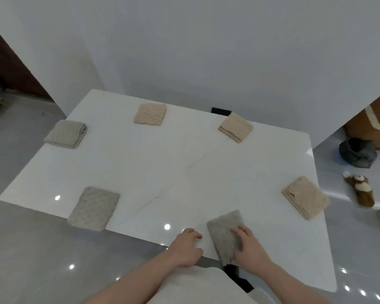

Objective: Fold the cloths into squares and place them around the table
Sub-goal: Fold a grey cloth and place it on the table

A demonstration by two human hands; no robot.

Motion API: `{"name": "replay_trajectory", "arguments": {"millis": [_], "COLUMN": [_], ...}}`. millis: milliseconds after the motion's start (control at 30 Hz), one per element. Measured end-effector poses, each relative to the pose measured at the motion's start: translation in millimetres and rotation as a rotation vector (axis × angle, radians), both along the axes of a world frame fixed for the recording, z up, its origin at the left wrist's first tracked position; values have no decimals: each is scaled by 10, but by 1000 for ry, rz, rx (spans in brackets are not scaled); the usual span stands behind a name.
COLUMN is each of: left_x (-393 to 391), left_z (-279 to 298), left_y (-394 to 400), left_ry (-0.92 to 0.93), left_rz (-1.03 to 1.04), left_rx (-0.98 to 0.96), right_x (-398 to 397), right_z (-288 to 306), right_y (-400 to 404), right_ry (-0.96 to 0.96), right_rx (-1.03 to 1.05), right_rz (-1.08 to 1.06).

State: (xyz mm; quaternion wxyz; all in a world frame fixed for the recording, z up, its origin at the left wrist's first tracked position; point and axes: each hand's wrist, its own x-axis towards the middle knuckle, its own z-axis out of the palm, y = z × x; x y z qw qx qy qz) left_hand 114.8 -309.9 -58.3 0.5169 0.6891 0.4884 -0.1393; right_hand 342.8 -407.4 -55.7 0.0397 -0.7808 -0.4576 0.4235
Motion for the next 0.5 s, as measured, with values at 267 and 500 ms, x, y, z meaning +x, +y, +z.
{"name": "replay_trajectory", "arguments": {"millis": [267,500], "left_x": [692,856], "left_z": [-67,-97], "left_y": [-542,-816], "left_ry": [32,12], "left_rz": [179,264], "left_rx": [-43,-57], "right_x": [863,994], "right_z": [-21,-50], "right_y": [-154,-81], "right_ry": [-68,3], "right_rx": [-72,-123], "right_rz": [276,376]}}
